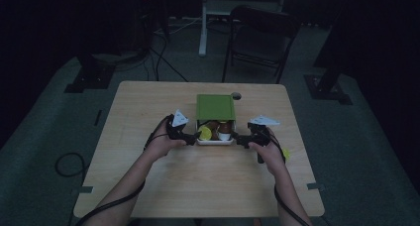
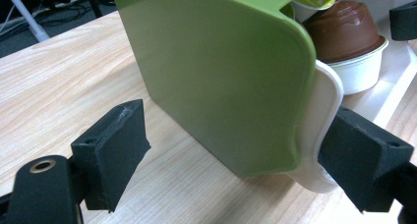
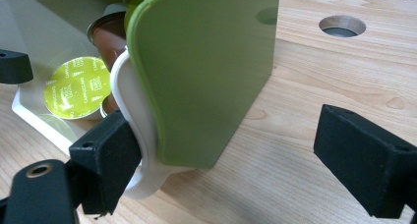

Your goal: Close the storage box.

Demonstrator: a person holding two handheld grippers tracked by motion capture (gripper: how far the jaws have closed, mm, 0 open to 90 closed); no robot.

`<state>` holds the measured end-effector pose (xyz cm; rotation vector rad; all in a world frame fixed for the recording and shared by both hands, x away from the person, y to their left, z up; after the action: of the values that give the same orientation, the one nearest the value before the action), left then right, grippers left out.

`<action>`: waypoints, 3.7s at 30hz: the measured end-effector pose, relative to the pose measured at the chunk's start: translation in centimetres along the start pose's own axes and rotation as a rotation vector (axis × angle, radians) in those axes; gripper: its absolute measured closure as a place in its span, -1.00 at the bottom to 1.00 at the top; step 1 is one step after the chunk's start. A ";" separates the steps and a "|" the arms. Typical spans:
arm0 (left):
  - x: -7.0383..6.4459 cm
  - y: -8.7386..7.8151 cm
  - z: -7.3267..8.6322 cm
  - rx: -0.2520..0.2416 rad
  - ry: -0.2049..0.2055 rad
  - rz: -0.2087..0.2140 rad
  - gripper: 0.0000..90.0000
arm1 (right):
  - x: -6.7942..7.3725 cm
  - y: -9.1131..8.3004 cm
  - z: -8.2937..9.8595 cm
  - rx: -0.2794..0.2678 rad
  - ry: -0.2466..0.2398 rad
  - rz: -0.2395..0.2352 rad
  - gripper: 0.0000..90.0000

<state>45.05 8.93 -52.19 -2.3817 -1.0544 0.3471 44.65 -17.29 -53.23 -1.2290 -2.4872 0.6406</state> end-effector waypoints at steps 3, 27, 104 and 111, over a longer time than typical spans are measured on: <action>0.1 0.2 -0.1 -0.004 -0.004 -0.002 -0.66 | -0.1 0.1 0.0 -0.003 0.005 0.003 -0.74; 0.3 0.6 -0.5 -0.020 -0.009 -0.015 -0.66 | -0.3 0.5 -0.2 -0.005 0.031 0.017 -0.73; -0.4 -10.0 8.5 -0.035 -0.194 -0.100 -0.66 | 1.1 -7.1 7.1 0.046 -0.032 0.098 -0.73; 0.1 -10.6 9.5 0.002 -0.213 -0.130 -0.66 | 1.1 -7.5 7.9 0.068 -0.045 0.113 -0.73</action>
<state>34.56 18.32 -54.33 -2.2977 -1.2962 0.5637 35.48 -22.52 -56.10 -1.3508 -2.4239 0.7825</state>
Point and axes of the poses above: each handheld gripper's, and its own axes: y roughly forward along the jaws, z roughly out of its underside, x roughly to its left, the point moved 5 cm from there along y, roughly forward along the jaws, and after that the axes turned 6 degrees about -y, right-handed, at the moved point
